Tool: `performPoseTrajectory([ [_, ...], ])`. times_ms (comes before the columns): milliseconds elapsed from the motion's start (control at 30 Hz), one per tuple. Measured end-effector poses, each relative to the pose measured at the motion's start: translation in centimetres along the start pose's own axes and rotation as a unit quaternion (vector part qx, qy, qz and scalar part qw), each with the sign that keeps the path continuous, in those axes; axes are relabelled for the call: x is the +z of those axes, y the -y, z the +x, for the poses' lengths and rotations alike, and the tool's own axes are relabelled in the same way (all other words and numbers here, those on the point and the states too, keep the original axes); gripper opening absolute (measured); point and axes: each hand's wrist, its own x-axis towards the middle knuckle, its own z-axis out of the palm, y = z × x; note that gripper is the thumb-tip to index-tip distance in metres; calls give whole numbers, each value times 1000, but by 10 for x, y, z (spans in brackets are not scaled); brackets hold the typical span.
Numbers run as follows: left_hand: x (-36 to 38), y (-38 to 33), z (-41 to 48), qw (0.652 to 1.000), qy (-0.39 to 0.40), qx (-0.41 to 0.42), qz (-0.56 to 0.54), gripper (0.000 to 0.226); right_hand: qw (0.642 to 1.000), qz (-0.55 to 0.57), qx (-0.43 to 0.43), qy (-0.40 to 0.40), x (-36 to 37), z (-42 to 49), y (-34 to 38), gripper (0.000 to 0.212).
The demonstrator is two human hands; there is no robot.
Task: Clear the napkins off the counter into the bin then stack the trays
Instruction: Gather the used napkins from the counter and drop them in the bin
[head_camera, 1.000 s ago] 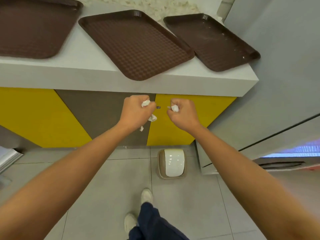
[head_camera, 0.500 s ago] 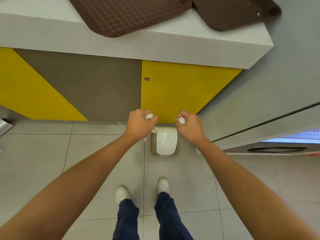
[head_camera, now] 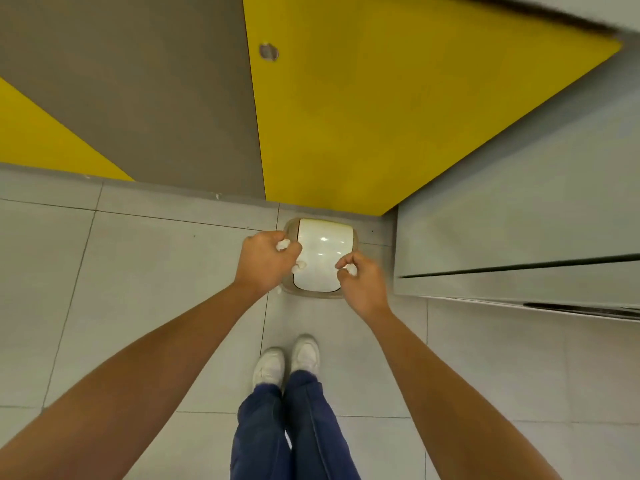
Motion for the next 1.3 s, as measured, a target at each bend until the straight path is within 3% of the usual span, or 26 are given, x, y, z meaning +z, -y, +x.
performPoseTrajectory([
  [367,66,143,59,999,-16,-24,43,42,985,75,157,12,115,98,-108,24],
  [733,94,174,71,999,22,-36,17,38,932,215,289,-30,139,145,-120,18],
  [833,104,168,73,998,32,-46,1,40,922,242,302,-1,134,146,-115,10],
  [1033,136,157,78,998,58,-22,12,41,933,202,295,39,115,140,-113,22],
  [1133,153,158,82,994,83,17,64,37,937,206,278,51,108,139,-120,17],
  [1233,168,166,86,975,131,87,156,10,939,211,267,54,101,138,-124,20],
  [1300,179,173,89,954,170,121,217,16,945,198,253,58,98,136,-123,23],
])
